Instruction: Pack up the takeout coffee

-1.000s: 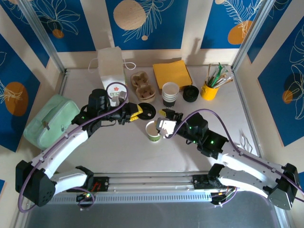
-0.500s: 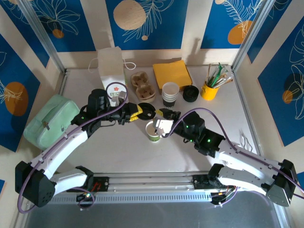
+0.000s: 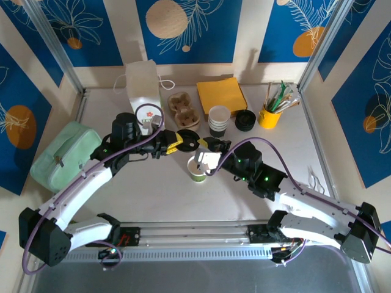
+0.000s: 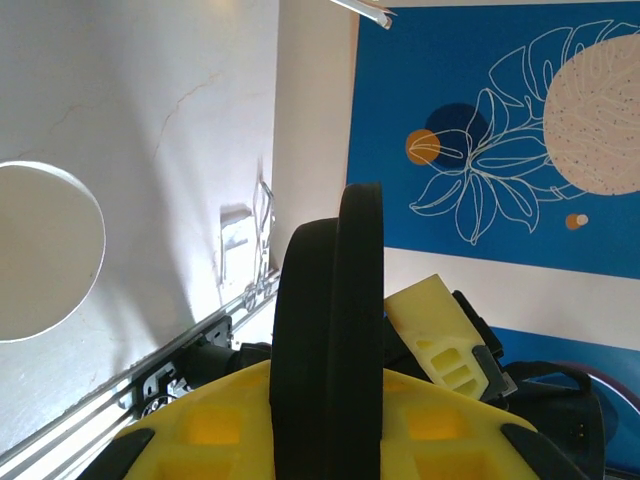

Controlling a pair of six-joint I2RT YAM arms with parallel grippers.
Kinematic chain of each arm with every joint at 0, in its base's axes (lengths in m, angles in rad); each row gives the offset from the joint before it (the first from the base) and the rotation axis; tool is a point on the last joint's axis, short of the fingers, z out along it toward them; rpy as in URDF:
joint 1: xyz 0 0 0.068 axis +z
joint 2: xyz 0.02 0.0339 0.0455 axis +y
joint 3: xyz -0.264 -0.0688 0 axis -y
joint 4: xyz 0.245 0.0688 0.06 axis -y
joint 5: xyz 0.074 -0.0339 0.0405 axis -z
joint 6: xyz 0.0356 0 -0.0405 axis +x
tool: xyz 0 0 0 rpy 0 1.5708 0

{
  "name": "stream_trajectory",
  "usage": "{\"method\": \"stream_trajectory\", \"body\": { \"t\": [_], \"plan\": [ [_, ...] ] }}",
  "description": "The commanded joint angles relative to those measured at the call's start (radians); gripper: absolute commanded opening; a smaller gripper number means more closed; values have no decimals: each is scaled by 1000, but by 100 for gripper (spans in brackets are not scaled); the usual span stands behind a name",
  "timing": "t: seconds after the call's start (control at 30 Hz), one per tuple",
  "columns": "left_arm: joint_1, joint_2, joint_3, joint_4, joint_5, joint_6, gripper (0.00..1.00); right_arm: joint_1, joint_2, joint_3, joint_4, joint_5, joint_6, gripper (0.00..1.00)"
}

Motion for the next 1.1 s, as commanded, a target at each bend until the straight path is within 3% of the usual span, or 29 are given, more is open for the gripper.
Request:
{"method": "stream_trajectory", "body": {
  "t": [0.0, 0.4, 0.63, 0.83, 1.07],
  "plan": [
    [-10, 0, 34, 16, 37, -13, 9, 4, 15, 32, 43, 20, -39, 32],
    [-11, 2, 30, 24, 39, -18, 9, 5, 23, 44, -11, 15, -208, 22],
    [-11, 4, 29, 21, 39, -17, 9, 1, 45, 65, -72, 20, -274, 28],
    [-11, -1, 27, 15, 40, -14, 9, 2, 56, 80, -95, 21, -302, 27],
    [-10, -4, 23, 14, 40, -17, 9, 2, 52, 89, -111, 19, -295, 14]
  ]
}}
